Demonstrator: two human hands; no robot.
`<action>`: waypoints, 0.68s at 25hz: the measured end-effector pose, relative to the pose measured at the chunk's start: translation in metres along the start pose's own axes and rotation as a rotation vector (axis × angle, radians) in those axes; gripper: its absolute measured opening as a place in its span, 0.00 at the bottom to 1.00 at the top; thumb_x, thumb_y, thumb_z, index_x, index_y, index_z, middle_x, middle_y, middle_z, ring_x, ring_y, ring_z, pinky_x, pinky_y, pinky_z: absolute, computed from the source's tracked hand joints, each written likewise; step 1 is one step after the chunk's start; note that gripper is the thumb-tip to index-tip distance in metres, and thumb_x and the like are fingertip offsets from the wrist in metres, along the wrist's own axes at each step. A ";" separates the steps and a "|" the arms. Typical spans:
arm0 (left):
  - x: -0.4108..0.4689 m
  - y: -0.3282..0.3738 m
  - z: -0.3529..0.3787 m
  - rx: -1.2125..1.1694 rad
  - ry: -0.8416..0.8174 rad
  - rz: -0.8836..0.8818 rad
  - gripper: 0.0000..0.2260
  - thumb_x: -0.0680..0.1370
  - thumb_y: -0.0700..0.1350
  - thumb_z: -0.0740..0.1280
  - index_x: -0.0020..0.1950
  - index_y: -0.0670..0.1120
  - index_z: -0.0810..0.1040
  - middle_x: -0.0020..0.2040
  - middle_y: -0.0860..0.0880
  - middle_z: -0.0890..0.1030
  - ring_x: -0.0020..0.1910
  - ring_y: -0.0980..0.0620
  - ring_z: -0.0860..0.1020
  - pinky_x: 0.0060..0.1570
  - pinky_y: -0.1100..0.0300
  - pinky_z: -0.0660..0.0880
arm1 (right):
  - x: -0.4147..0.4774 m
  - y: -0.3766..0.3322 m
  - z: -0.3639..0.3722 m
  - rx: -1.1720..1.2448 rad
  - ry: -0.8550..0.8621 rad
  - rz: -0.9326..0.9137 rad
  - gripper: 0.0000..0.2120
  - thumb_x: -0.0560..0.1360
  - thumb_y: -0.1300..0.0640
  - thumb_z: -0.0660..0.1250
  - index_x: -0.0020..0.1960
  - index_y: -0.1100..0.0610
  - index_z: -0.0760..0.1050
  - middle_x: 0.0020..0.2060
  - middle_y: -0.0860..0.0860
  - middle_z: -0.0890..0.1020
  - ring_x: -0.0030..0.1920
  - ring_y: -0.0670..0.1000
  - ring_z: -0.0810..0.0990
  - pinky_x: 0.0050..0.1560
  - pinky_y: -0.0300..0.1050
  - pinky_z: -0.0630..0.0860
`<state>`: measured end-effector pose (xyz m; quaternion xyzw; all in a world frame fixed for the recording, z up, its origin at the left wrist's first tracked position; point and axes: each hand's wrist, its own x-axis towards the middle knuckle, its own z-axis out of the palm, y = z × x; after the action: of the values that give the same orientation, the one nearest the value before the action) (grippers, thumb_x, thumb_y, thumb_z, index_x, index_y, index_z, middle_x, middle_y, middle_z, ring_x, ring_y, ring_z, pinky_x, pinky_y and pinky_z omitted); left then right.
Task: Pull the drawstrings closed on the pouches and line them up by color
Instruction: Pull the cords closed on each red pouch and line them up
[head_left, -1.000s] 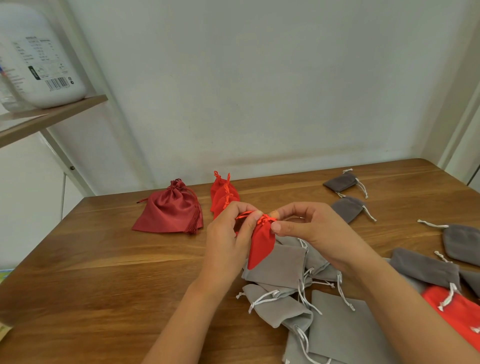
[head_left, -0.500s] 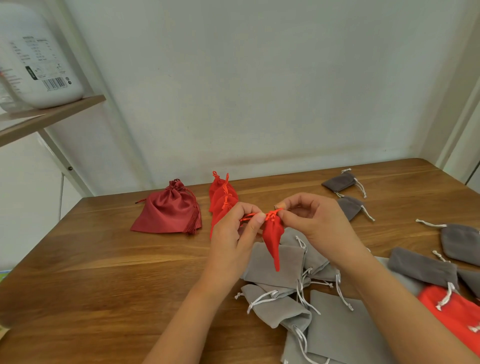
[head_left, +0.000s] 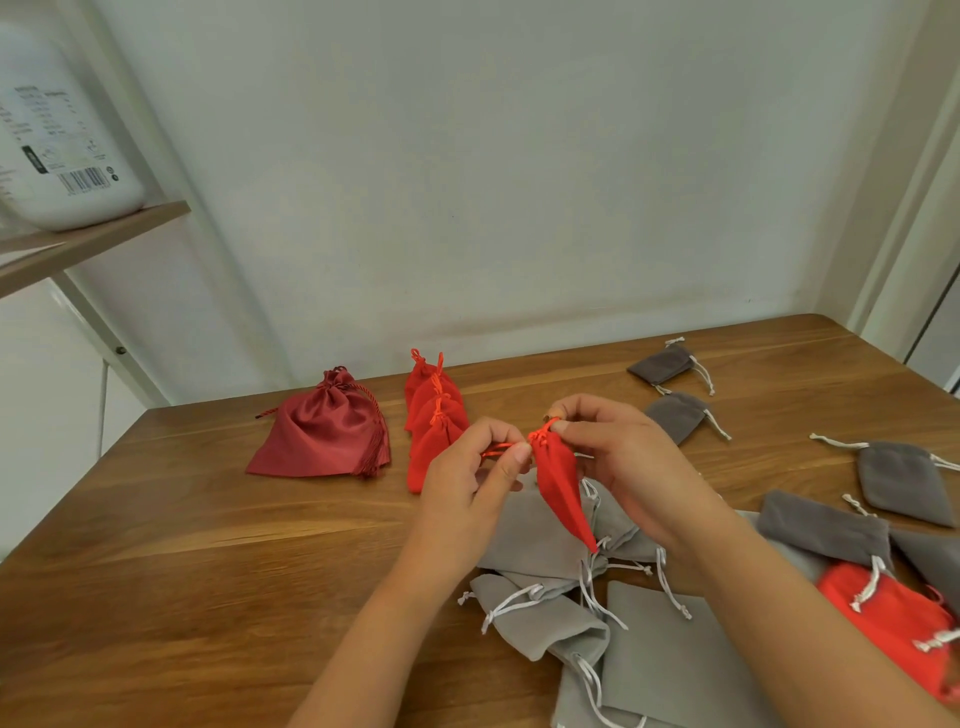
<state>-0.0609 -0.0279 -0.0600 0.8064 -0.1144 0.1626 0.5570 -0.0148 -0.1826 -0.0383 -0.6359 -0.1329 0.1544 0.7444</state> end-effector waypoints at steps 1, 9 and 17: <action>0.000 0.001 0.001 0.011 -0.003 0.004 0.04 0.79 0.43 0.64 0.46 0.47 0.77 0.41 0.51 0.80 0.41 0.56 0.79 0.42 0.67 0.75 | 0.001 0.001 0.001 0.011 0.021 0.028 0.09 0.77 0.67 0.61 0.41 0.58 0.74 0.33 0.51 0.78 0.36 0.50 0.74 0.40 0.45 0.70; -0.002 0.009 0.004 -0.074 0.023 -0.043 0.05 0.76 0.44 0.66 0.43 0.43 0.78 0.35 0.54 0.79 0.36 0.59 0.77 0.37 0.67 0.74 | 0.000 0.007 0.002 -0.558 0.173 -0.287 0.09 0.75 0.65 0.64 0.41 0.52 0.73 0.36 0.46 0.77 0.36 0.44 0.74 0.37 0.37 0.68; 0.009 0.016 -0.007 -0.790 0.229 -0.524 0.09 0.68 0.45 0.68 0.40 0.39 0.76 0.23 0.50 0.72 0.20 0.59 0.67 0.20 0.69 0.63 | -0.007 0.012 0.012 -0.608 0.008 -0.587 0.03 0.74 0.62 0.65 0.45 0.55 0.75 0.40 0.45 0.76 0.41 0.47 0.76 0.41 0.39 0.73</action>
<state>-0.0594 -0.0270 -0.0400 0.5117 0.1015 0.0487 0.8517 -0.0269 -0.1732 -0.0481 -0.7625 -0.3449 -0.1128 0.5357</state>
